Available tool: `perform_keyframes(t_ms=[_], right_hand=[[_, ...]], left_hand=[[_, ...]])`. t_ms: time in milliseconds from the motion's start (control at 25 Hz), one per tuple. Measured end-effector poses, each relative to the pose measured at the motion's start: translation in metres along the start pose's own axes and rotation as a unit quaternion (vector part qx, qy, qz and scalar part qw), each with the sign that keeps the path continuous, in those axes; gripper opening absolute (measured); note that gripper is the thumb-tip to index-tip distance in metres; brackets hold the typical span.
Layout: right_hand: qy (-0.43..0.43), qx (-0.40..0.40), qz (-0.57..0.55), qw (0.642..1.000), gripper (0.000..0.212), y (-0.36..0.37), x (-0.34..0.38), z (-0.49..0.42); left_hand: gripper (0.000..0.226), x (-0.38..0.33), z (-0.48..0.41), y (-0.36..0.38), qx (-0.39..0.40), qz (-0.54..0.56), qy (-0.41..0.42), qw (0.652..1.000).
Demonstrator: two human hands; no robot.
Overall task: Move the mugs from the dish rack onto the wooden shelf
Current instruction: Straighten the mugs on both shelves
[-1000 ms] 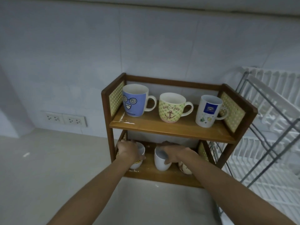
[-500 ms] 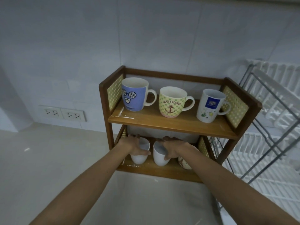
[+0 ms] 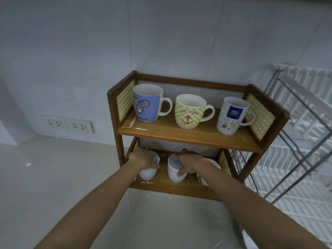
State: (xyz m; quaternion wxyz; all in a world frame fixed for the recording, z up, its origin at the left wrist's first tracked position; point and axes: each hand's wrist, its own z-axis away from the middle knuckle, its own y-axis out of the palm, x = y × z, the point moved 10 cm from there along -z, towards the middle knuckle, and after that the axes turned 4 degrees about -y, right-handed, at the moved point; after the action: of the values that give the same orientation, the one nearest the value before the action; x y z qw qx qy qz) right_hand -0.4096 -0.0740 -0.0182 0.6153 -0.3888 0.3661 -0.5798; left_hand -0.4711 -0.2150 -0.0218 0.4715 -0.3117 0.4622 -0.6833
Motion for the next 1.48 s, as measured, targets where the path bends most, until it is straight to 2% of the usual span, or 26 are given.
perform_keyframes(t_ms=[80,200,320,400,480,560,640,720,800,880,1040,1120,1200,1280,1320,1400,1480], right_hand=[[0.0,0.0,-0.001,1.0,0.085,0.0,0.001,0.0],[0.001,-0.002,-0.007,1.0,0.086,0.0,0.0,0.001],[-0.011,-0.004,-0.02,1.0,0.088,-0.001,0.002,0.003],[-0.02,0.004,-0.014,1.0,0.088,-0.002,0.005,0.002],[-0.028,0.012,0.001,1.0,0.086,-0.002,0.009,0.002],[-0.04,0.009,-0.003,0.999,0.086,-0.003,0.011,0.002],[-0.055,0.009,-0.024,0.998,0.09,-0.002,0.012,0.004],[-0.064,0.011,-0.032,0.997,0.093,-0.003,0.012,0.005],[-0.06,0.015,-0.026,0.998,0.094,-0.004,0.012,0.002],[-0.048,0.015,-0.02,0.999,0.093,-0.004,0.014,-0.001],[-0.05,0.013,-0.025,0.998,0.092,-0.003,0.017,-0.003],[-0.092,0.016,-0.045,0.995,0.085,-0.004,0.02,0.001],[-0.115,0.024,-0.116,0.986,0.067,-0.008,0.02,0.005],[-0.07,-0.005,-0.192,0.979,0.053,-0.014,0.01,0.002],[-0.024,-0.019,-0.2,0.979,0.059,-0.015,0.003,0.001],[0.059,-0.007,-0.106,0.993,0.084,-0.005,-0.009,0.0],[0.049,-0.004,-0.035,0.998,0.089,0.001,-0.007,-0.003]], left_hand=[[0.076,-0.011,0.0,0.0,0.022,-0.001,0.068,0.997],[0.091,-0.02,0.007,0.0,0.089,0.005,0.149,0.985],[0.097,-0.016,0.005,0.005,0.098,0.007,0.098,0.99],[0.094,-0.015,0.003,0.004,0.042,-0.003,0.061,0.997],[0.088,-0.019,0.002,-0.002,-0.004,-0.024,0.078,0.997],[0.087,-0.02,0.001,-0.003,0.015,-0.034,0.118,0.992],[0.095,-0.015,0.0,-0.001,0.05,-0.027,0.137,0.989],[0.103,-0.006,-0.002,0.003,0.07,-0.003,0.105,0.992],[0.1,0.004,-0.008,0.003,0.04,-0.002,0.041,0.998],[0.091,0.008,-0.011,-0.001,0.004,-0.016,0.011,1.0],[0.086,-0.002,-0.006,-0.004,0.018,0.005,0.075,0.997],[0.085,-0.004,-0.002,-0.006,0.008,0.006,0.074,0.997],[0.081,-0.006,-0.001,-0.007,-0.004,-0.002,0.067,0.998],[0.079,-0.008,0.0,-0.007,-0.011,-0.019,0.067,0.998],[0.079,-0.009,0.0,-0.007,-0.014,-0.021,0.068,0.997],[0.079,-0.009,-0.001,-0.007,-0.018,-0.02,0.07,0.997],[0.08,-0.007,-0.002,-0.006,-0.017,-0.011,0.068,0.997]])
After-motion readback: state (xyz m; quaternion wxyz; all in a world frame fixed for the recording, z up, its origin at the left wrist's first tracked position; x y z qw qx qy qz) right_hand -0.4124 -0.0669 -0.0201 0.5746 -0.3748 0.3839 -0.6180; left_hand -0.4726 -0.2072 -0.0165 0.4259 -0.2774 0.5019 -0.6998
